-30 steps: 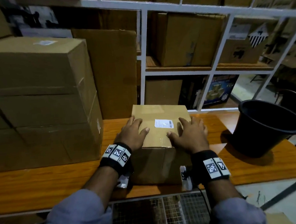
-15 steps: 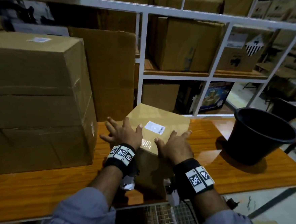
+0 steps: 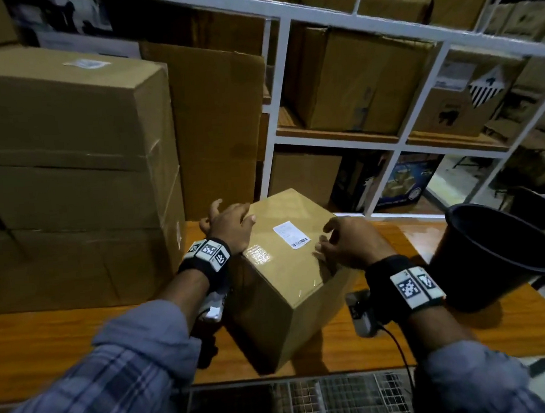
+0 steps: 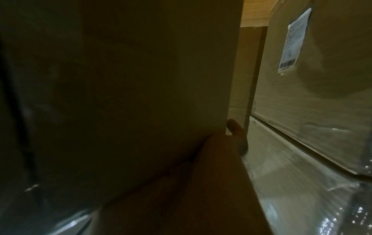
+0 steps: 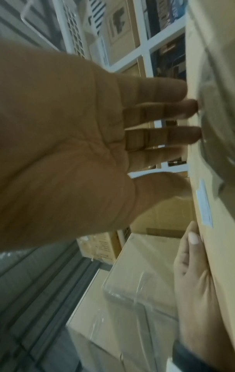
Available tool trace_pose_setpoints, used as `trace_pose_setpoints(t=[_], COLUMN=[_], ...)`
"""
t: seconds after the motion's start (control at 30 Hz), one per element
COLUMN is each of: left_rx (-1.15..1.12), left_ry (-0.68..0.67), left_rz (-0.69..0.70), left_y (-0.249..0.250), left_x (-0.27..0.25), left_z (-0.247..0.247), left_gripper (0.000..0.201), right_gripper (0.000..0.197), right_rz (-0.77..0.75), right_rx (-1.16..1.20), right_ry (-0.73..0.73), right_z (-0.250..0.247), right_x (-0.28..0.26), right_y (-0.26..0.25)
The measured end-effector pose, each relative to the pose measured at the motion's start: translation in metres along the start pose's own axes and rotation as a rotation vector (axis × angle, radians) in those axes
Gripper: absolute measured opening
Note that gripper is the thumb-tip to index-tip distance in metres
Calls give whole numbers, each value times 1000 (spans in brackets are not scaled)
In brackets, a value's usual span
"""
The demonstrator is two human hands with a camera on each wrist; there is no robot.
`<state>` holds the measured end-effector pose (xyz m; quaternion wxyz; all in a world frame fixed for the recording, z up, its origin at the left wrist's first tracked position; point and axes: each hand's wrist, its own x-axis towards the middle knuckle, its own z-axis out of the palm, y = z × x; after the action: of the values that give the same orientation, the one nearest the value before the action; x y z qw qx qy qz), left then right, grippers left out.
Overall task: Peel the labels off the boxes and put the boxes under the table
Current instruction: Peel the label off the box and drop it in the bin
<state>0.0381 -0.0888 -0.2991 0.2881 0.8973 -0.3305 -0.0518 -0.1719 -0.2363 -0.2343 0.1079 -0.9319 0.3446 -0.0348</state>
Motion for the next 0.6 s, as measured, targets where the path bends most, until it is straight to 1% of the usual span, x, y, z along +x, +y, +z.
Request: trace_pose_setpoints(t=[0.07, 0.2, 0.3, 0.4, 0.5, 0.6], left_rx=[41, 157, 153, 110, 117, 95], left_ry=[-49, -166, -203, -217, -221, -270], left_rz=[-27, -129, -193, -210, -207, -195], left_y=[5, 24, 36, 32, 27, 26], left_x=[0, 3, 6, 6, 7, 11], left_z=[-5, -13, -10, -5, -6, -9], left_gripper=[47, 47, 56, 64, 60, 57], right_gripper=[37, 30, 28, 28, 26, 21], right_rz=[-26, -118, -187, -259, -330, -403], right_rx=[10, 29, 36, 11, -11, -37], right_ry=[11, -57, -62, -37, -47, 3], right_z=[-3, -6, 1, 7, 10, 15], right_x=[13, 38, 51, 58, 63, 65], right_y=[1, -10, -20, -26, -25, -24])
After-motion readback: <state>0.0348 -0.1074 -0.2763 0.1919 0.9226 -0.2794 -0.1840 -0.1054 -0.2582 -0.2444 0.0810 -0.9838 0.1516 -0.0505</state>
